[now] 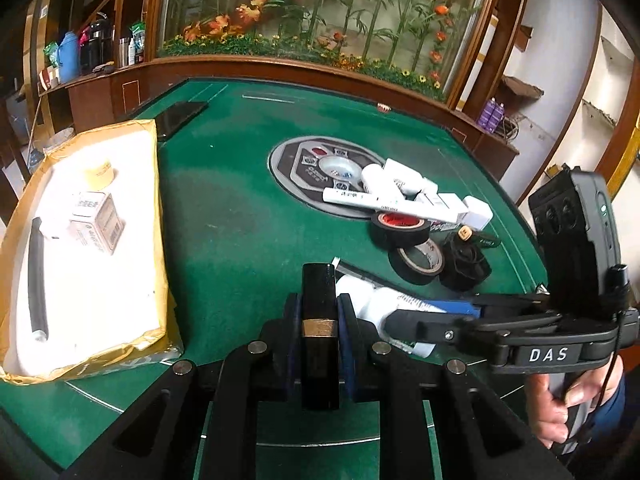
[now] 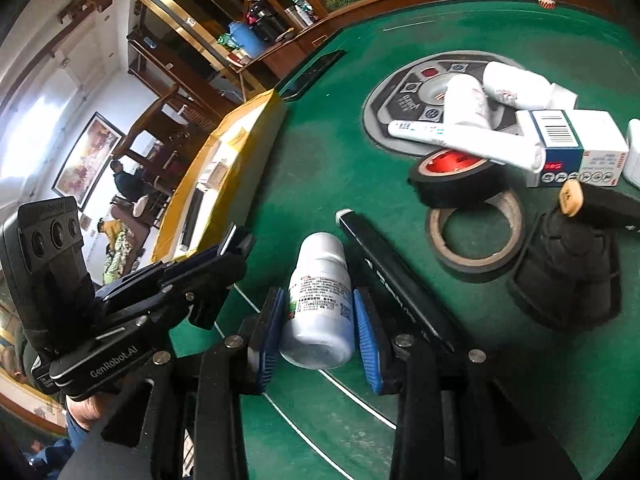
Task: Organize rigid objects
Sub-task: 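Grasp the black lipstick tube with the left gripper while the right grasps the white pill bottle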
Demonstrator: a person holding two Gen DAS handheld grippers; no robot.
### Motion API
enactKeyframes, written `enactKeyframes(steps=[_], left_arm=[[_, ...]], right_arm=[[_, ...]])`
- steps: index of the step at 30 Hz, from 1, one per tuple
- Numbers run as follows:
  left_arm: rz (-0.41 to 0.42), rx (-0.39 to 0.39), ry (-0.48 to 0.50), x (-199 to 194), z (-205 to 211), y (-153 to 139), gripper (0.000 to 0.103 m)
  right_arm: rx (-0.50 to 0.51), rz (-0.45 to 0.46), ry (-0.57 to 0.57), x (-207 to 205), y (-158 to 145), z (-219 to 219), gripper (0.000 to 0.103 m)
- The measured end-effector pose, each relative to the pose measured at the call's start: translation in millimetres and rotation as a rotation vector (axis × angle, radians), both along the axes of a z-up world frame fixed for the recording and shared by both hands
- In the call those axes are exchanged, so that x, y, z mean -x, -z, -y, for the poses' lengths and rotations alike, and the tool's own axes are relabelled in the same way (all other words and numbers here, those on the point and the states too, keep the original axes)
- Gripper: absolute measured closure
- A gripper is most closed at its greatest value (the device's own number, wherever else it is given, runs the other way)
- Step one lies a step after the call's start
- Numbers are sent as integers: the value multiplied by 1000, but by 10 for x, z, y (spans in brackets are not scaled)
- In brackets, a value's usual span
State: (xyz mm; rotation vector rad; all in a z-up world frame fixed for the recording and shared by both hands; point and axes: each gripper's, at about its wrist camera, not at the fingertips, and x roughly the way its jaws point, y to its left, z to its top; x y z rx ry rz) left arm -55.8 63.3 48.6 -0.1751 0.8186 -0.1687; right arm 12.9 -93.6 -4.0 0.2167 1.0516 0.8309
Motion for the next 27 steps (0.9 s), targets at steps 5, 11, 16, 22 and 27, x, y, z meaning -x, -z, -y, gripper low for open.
enactKeyframes(steps=[5,11,16,22,27], left_arm=[[18,11,-5,58,-32,-80,86],[38,24,-13,127,-76,-168,86],[52,31,-27,166,-119,-212,86],[66,38,-36,209,-143,-267,86],[78,56,-55,251,-226,-294,86]], right_arm=[[-22,4,-32,29,-22,-55,69],[-47,14,-60,47,-43,-84,69],[-59,20,-65,27,-51,-89,69],[-77,33,-75,41,-63,-86,69],[-82,49,-80,64,-78,-79,69]])
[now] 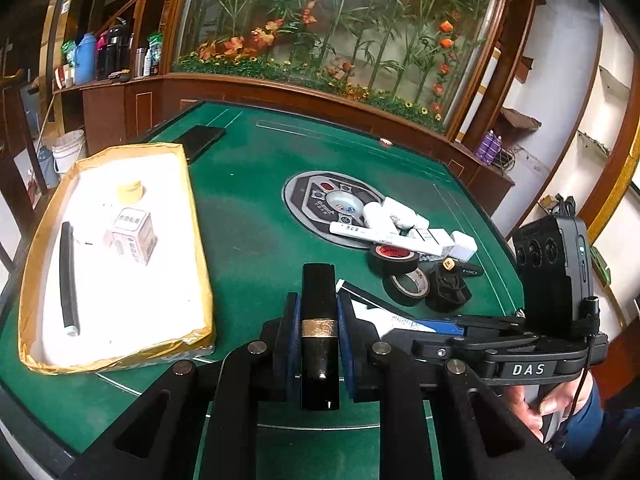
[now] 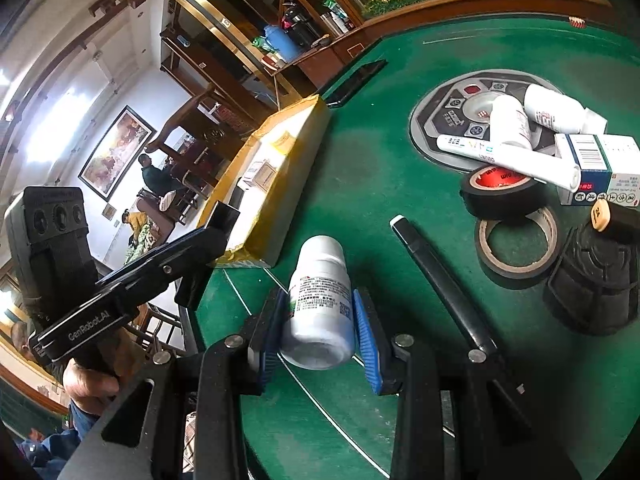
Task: Organize rigid objects
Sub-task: 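Grasp the black lipstick tube with the left gripper while the right grasps the white pill bottle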
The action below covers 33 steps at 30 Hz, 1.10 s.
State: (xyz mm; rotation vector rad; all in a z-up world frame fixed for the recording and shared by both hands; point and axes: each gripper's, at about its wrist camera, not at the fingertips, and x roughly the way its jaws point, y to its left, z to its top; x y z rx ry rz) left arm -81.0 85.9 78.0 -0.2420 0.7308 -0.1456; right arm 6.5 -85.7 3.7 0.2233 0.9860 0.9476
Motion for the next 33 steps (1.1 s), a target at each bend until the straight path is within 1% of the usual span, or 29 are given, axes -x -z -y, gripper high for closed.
enactKeyframes(steps=[12,15,19,23,33], left_arm=[[23,43,-17,77,-206,-37,86],[38,46,-36,105,-301,-68,85],[49,52,-67,151,-452,-88,85],[64,62,-98,203,-624,-105,85],[81,89,-161,258,-963,-57,85]], right_arm=[[-4,34,-5,85,-95,-128,69],[-4,36,-5,97,-141,-221,69],[-5,72,-3,120,-270,-366,69],[3,82,-8,104,-340,-516,69],[25,103,-25,85,-470,-851,69]])
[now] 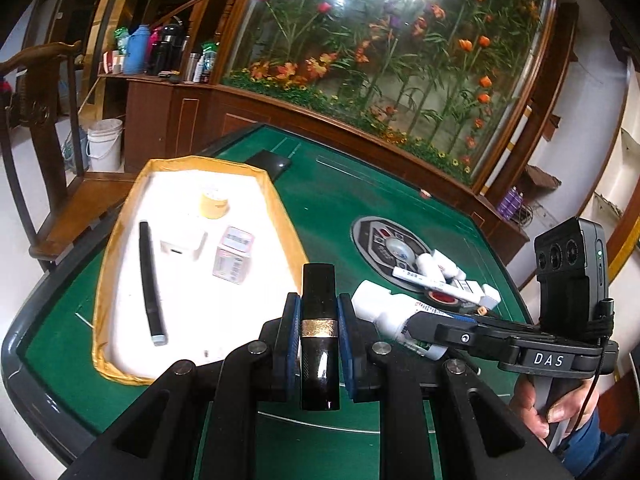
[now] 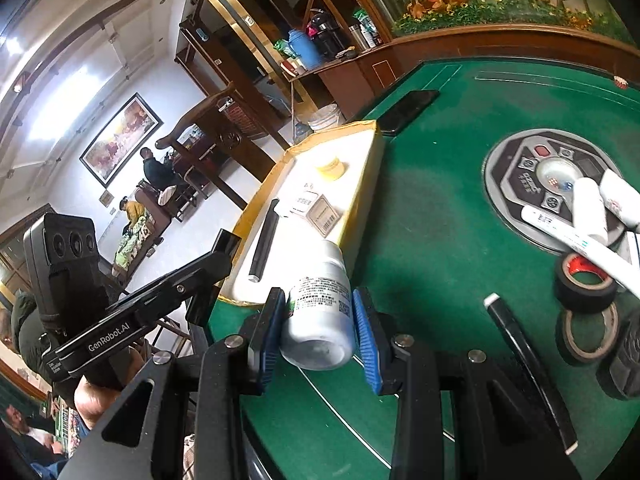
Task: Organize rigid objects
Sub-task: 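Grasp the black lipstick tube with the left gripper while the right grasps the white pill bottle, then carry the lipstick and pill bottle into the tray and open both grippers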
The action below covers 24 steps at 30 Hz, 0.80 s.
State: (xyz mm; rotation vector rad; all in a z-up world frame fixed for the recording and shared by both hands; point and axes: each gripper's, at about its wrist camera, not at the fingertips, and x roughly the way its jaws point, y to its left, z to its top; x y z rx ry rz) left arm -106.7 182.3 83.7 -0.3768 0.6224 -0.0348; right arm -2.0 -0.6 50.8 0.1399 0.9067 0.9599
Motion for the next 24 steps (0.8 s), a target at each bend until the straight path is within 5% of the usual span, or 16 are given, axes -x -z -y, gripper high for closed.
enactKeyframes(steps=[24], left_arm=[[-68,31,-127,-203,-746,320,85]], right_arm=[[101,19,-26,-225,-110,-906,69]])
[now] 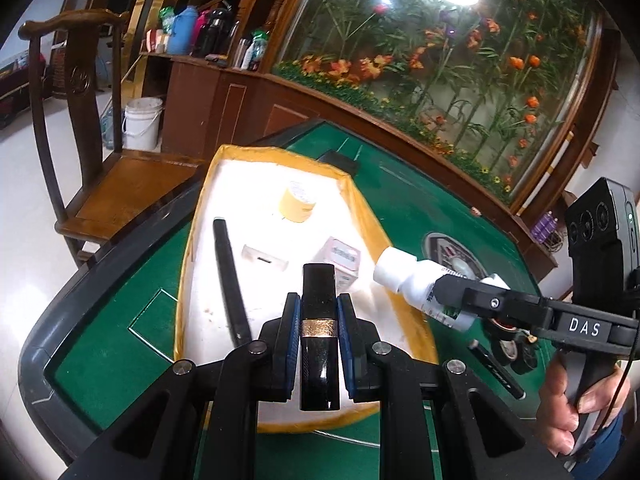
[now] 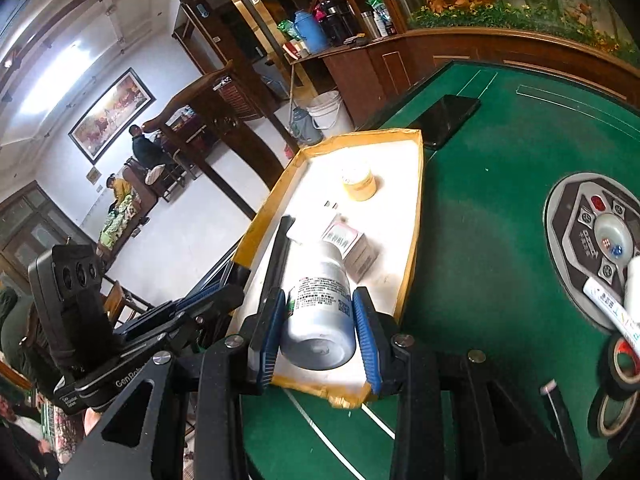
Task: Organize rigid objects
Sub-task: 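Carry the lipstick and pill bottle into the tray and open both grippers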
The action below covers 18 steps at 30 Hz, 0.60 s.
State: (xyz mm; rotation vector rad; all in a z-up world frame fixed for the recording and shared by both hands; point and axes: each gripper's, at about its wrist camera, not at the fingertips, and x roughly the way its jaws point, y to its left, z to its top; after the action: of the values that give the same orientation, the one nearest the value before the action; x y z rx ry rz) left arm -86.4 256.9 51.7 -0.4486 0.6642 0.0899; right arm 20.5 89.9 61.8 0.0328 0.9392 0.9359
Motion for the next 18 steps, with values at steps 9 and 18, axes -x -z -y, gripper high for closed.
enactKeyframes(steps=[9,18], left_arm=[[-39,-25,-37,-183,-161,101,85],[-91,-6,-57,-464,-335,178,85]], right_arm=[[64,32,42,-292,-1,-304,69],[140,43,87,-617,91,-581,69]])
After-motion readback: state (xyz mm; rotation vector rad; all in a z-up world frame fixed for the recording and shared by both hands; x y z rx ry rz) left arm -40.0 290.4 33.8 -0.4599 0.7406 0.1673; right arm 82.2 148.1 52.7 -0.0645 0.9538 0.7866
